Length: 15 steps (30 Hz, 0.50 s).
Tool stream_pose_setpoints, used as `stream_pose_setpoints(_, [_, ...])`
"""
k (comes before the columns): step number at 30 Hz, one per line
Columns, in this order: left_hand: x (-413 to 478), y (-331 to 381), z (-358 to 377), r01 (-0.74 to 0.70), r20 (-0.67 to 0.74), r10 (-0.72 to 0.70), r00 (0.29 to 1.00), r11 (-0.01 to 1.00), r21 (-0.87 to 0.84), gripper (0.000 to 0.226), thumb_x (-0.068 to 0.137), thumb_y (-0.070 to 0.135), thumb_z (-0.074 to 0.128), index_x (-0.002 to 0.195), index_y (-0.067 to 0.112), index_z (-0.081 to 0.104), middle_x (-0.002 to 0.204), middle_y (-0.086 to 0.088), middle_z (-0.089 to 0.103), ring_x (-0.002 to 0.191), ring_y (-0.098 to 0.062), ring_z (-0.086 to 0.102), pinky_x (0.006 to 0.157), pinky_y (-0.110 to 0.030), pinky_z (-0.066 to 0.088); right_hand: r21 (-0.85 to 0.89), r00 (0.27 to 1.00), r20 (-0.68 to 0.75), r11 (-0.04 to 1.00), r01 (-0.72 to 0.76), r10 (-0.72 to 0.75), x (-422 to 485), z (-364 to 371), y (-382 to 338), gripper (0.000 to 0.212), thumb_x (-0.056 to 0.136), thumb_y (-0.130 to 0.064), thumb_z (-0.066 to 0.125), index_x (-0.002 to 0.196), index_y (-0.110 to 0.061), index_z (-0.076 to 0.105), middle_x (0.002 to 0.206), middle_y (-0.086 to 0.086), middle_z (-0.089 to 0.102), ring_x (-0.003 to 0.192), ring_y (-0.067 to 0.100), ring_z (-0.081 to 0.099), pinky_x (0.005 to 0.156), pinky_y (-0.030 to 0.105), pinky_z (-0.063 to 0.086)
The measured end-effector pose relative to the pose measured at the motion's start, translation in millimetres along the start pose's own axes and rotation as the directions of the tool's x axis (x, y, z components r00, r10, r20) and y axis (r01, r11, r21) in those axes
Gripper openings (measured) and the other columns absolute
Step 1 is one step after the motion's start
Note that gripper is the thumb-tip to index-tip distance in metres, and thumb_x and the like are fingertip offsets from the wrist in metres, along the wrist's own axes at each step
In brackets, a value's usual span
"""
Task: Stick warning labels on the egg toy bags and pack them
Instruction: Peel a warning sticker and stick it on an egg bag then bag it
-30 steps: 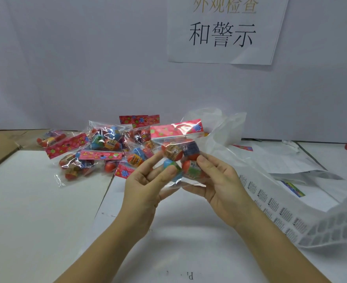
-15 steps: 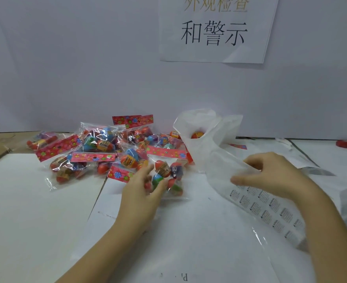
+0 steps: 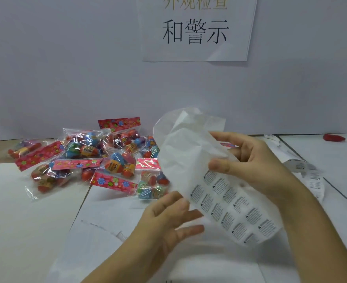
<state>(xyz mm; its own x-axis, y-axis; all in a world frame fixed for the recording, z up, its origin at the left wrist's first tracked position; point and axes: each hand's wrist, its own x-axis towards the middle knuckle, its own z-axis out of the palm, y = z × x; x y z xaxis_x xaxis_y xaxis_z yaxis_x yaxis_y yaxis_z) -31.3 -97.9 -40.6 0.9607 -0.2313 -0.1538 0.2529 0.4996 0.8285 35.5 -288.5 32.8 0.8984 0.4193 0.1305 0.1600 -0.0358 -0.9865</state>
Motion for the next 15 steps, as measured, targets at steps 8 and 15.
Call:
stream_pose_setpoints(8, [-0.1,10.8,-0.5,-0.104,-0.128,0.083,0.988,0.979,-0.175,0.034,0.079,0.012,0.066,0.109,-0.003,0.072,0.114,-0.025,0.069,0.097,-0.030,0.072,0.076,-0.035,0.061,-0.887,0.793,-0.043,0.388,0.250,-0.608,6.0,40.1,8.4,0.051,0.071,-0.029,0.083,0.119,-0.033,0.063,0.088,-0.012,0.065,0.079,0.010,0.057,0.068,0.027,0.048])
stream_pose_setpoints(15, [0.0,21.5,-10.1,-0.307,-0.270,0.253,0.929,0.935,-0.178,0.024,0.080,0.018,0.062,0.094,0.006,0.076,0.085,-0.012,0.074,0.073,-0.017,0.072,0.064,-0.026,0.059,-0.854,0.849,-0.058,0.467,0.230,-0.525,-6.6,99.6,17.6,0.024,0.079,-0.048,0.055,0.084,-0.025,0.053,0.063,-0.014,0.053,0.053,0.010,0.050,0.048,0.028,0.045])
